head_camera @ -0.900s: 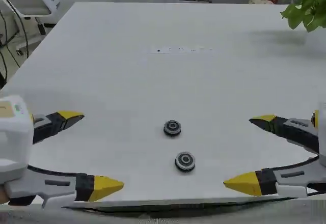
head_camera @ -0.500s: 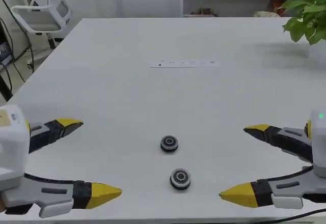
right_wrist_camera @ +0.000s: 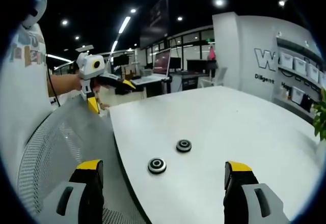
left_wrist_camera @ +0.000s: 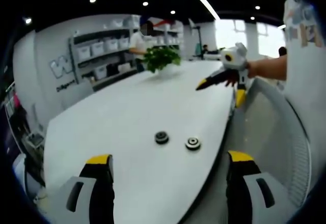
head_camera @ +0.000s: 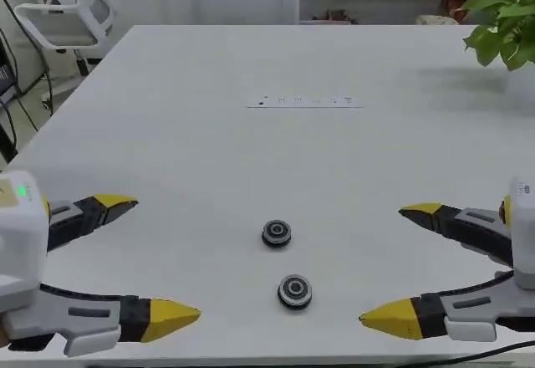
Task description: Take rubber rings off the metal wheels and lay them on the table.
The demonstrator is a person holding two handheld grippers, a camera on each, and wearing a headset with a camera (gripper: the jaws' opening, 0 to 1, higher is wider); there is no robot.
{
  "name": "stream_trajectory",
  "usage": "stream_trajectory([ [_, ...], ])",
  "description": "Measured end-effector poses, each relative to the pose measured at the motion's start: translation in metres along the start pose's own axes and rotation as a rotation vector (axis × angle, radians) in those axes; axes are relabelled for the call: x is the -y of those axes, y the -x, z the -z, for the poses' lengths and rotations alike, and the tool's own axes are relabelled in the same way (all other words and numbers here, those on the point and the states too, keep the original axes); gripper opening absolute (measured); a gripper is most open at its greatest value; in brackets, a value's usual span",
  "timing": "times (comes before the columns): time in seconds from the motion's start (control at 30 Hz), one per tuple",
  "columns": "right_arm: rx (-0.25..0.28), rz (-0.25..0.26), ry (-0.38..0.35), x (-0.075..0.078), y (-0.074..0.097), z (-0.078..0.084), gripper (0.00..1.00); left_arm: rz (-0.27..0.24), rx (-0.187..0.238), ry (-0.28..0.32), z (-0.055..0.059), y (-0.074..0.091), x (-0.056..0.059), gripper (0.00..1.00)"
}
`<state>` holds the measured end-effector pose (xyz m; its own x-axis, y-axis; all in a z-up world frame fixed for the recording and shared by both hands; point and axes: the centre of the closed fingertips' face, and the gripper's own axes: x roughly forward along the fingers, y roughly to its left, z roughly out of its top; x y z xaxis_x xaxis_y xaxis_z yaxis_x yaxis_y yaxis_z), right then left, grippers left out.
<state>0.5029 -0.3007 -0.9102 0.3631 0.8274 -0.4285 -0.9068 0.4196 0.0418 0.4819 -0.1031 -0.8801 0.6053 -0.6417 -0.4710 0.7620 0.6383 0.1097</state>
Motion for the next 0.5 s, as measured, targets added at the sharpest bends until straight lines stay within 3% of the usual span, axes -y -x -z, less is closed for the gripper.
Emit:
stream_trajectory([
  [0.2, -0.005, -0.007, 0.003, -0.0019, -0.0012, 0.0009, 0.99, 0.010, -0.011, -0.003, 0.0027, -0.0014, 0.0002, 0.92],
  [0.5, -0.005, -0.012, 0.008, -0.0013, -0.0022, -0.0002, 0.99, 0.017, 0.002, -0.011, -0.0042, -0.0075, -0.0015, 0.91],
])
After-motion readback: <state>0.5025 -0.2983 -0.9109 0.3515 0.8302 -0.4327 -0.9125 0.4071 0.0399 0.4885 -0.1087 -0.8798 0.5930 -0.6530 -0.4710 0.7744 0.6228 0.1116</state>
